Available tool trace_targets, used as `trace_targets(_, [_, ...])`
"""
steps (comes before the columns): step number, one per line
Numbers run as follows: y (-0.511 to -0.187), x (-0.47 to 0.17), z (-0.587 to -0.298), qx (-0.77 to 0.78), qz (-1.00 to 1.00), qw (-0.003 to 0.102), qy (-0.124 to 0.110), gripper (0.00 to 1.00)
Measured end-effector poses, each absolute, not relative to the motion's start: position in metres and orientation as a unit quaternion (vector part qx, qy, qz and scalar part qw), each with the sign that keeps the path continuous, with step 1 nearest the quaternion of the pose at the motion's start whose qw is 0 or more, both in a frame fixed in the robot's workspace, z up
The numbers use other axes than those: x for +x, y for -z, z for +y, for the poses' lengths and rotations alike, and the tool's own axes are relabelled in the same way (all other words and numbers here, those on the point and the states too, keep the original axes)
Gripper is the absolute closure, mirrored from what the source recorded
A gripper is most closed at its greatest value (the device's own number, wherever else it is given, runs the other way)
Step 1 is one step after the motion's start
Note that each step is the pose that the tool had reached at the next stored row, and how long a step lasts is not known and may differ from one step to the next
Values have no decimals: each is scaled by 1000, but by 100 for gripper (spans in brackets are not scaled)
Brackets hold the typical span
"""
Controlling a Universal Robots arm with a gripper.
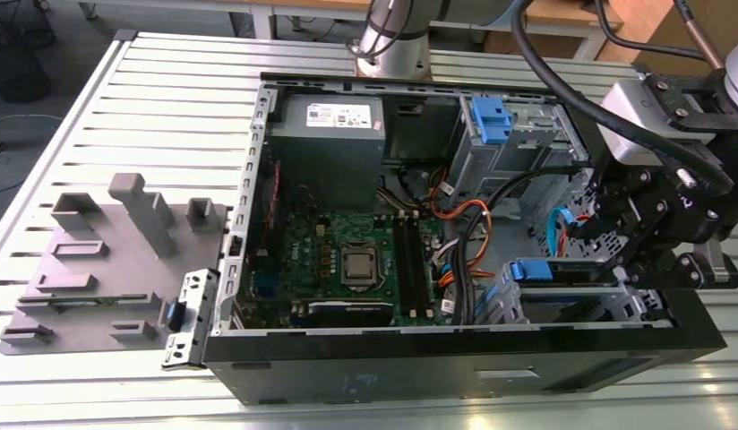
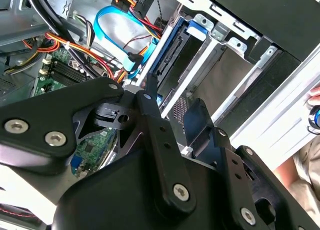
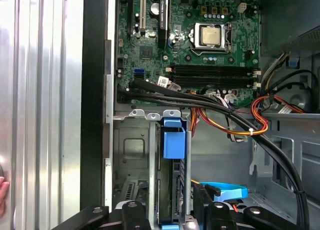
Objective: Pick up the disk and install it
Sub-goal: 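Insert the first disk wire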
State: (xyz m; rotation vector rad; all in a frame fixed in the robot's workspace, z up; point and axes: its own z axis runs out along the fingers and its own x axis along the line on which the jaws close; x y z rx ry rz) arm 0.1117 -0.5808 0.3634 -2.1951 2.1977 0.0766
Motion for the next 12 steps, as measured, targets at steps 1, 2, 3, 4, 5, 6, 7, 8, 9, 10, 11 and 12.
trace_targets(1, [-364,112,-581,-706,707,17,-25,52])
trace_targets(2, [-365,112,-581,-706,707,17,-25,52])
trace_targets(3, [-366,112,-581,-706,707,17,-25,52])
trace_targets(4, [-366,112,-581,-706,707,17,-25,52])
trace_targets(5, [-368,112,-581,-706,707,17,-25,52])
trace_targets(6, [-369,112,-581,-706,707,17,-25,52])
trace_targets(7, [-370,112,-581,-706,707,17,-25,52])
trace_targets(8, [-371,112,-581,-706,707,17,-25,52])
trace_targets(9, [-372,112,-581,-706,707,17,-25,52])
trace_targets(10, [-373,112,-581,-706,707,17,-25,52])
trace_targets(11, [-374,112,-581,-706,707,17,-25,52])
trace_targets(12, [-374,112,-581,-706,707,18,-25,52])
